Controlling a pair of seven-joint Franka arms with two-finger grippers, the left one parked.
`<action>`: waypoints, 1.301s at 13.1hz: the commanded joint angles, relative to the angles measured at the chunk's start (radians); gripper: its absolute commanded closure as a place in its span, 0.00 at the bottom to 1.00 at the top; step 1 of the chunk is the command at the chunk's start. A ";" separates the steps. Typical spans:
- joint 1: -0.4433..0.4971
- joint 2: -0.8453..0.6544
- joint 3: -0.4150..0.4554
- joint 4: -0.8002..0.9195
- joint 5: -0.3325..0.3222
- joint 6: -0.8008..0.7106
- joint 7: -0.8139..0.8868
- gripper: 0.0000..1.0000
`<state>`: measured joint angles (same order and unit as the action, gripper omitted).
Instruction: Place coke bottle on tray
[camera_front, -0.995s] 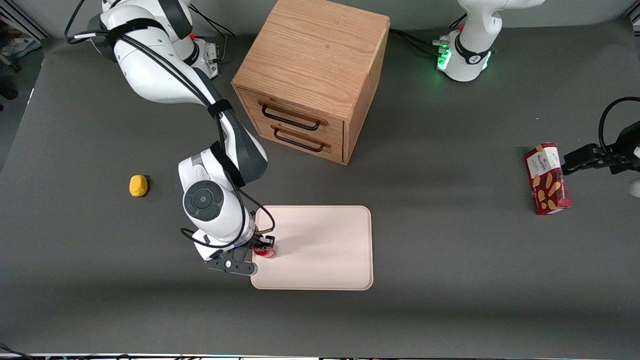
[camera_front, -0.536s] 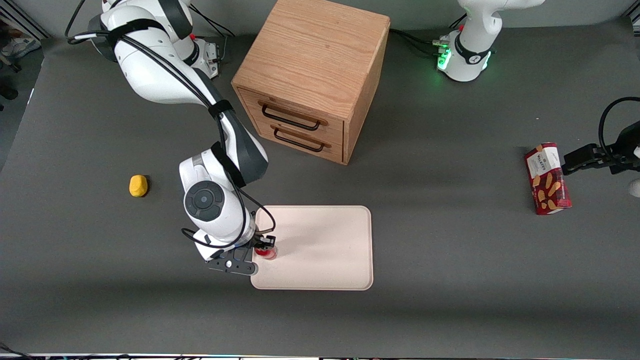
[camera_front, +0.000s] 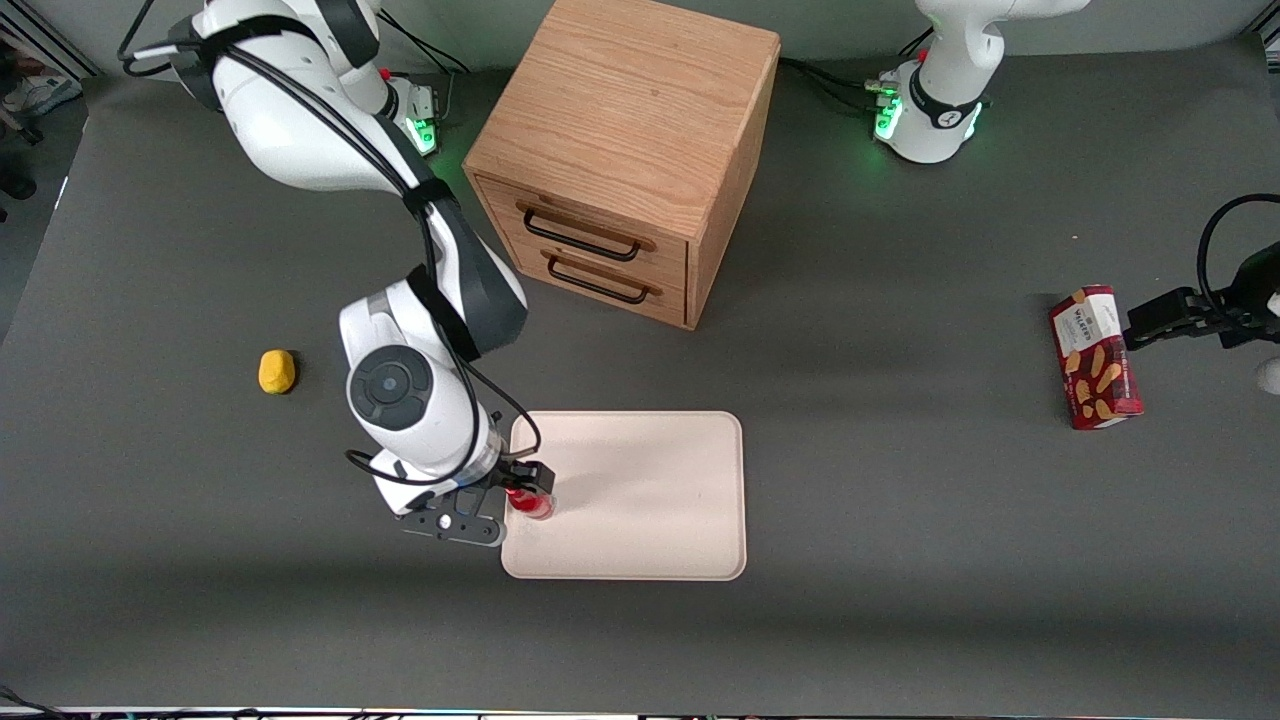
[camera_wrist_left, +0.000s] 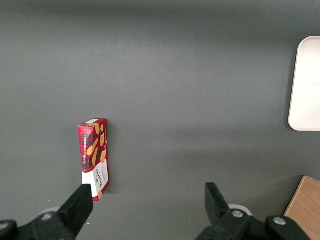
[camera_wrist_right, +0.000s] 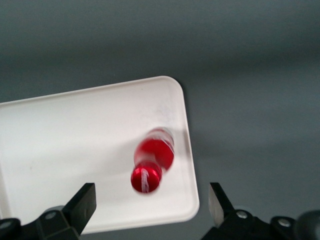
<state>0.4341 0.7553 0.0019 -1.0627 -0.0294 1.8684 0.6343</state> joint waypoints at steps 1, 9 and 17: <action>-0.005 -0.117 0.010 -0.016 -0.024 -0.156 0.001 0.00; -0.050 -0.358 0.021 -0.019 -0.015 -0.458 -0.025 0.00; -0.379 -0.645 0.064 -0.311 0.011 -0.473 -0.534 0.00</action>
<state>0.1060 0.2278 0.0519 -1.2090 -0.0280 1.3428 0.2015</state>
